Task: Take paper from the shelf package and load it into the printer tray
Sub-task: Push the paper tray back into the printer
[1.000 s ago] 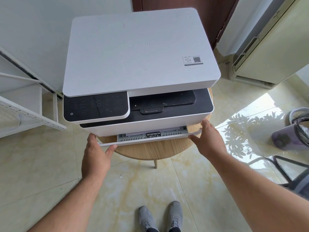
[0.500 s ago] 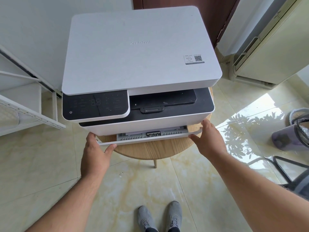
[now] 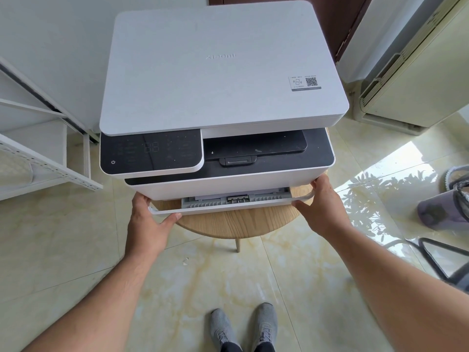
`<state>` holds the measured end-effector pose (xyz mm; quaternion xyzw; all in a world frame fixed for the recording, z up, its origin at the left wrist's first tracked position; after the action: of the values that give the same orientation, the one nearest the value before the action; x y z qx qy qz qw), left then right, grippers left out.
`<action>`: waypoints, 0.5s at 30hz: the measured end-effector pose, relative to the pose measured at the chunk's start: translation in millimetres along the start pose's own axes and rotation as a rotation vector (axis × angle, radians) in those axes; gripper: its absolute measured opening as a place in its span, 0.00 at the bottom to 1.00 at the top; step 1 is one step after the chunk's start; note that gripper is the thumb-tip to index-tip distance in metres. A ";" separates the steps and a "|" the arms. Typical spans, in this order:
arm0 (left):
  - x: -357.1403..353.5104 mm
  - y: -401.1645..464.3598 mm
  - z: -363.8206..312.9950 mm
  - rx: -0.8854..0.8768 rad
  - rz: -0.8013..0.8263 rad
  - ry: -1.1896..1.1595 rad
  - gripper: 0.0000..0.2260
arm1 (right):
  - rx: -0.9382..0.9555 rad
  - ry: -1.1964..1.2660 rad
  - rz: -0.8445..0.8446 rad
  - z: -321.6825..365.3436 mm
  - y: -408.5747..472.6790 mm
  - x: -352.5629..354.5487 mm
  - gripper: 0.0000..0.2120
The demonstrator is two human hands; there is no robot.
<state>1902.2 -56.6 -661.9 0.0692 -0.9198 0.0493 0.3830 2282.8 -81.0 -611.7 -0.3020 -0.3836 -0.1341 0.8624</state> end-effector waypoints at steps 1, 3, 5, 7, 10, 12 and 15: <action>-0.3 0.0 0.1 -0.002 -0.002 0.000 0.34 | -0.002 -0.002 -0.001 0.2 0.1 -0.2 0.35; -0.9 0.0 0.7 -0.009 -0.006 -0.003 0.34 | -0.003 -0.002 -0.004 0.1 0.1 -0.3 0.34; -1.4 0.3 1.7 -0.019 -0.013 -0.013 0.34 | -0.002 -0.004 -0.007 -0.3 0.6 -0.4 0.34; -1.8 0.8 2.4 -0.024 -0.022 -0.019 0.34 | -0.004 -0.004 -0.010 0.0 0.6 -0.7 0.33; -3.4 1.5 1.7 -0.029 -0.044 -0.012 0.33 | -0.022 0.010 -0.018 0.9 0.6 -1.9 0.32; -4.7 2.0 1.6 -0.031 -0.055 -0.012 0.33 | -0.029 0.026 -0.024 1.6 0.6 -2.4 0.31; -5.7 2.2 3.9 -0.031 -0.058 -0.015 0.33 | -0.026 0.027 -0.033 1.2 0.9 -3.0 0.32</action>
<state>1903.0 -54.4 -668.7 0.0900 -0.9210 0.0234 0.3783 2280.5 -79.6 -613.7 -0.3051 -0.3753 -0.1575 0.8610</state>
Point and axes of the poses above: each hand's wrist, its own y-axis towards the middle knuckle, its own x-axis out of the back of the hand, z = x × y, the point moved 2 cm from there along y, towards the middle knuckle, and after that the axes turned 9 degrees about -x, right-handed, at the moved point
